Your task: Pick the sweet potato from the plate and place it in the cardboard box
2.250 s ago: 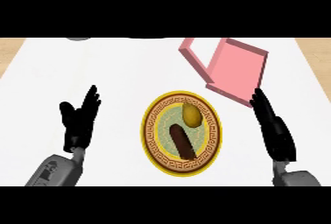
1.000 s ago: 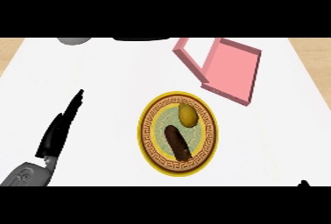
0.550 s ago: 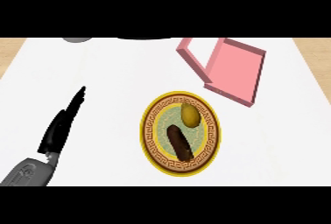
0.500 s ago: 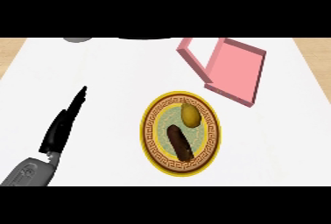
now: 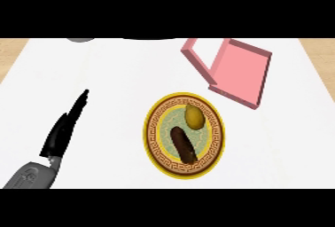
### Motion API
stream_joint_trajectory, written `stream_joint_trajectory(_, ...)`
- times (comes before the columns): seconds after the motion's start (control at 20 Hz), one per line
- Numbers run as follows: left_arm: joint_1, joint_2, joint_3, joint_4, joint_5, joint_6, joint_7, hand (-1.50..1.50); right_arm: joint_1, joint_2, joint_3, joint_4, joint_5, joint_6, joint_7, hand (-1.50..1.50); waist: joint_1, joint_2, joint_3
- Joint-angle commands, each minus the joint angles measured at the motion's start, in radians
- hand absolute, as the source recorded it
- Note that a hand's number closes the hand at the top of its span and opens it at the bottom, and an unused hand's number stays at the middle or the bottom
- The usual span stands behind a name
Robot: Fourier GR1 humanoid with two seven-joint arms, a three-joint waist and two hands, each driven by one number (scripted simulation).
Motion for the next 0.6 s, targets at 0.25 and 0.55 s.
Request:
stream_joint_trajectory(0.25, -0.045, -0.053, 0.031, 0.061, -0.044, -0.016, 0.013, 0.0, -0.356, 0.003, 0.15, 0.174, 0.151, 0.241, 0.448, -1.5, 0.002, -0.002, 0.002)
stream_joint_trajectory(0.55, -0.007, -0.054, 0.078, 0.018, -0.065, -0.061, 0.014, 0.0, -0.565, 0.003, 0.074, 0.266, 0.109, 0.248, 0.504, -1.5, 0.007, -0.005, 0.002)
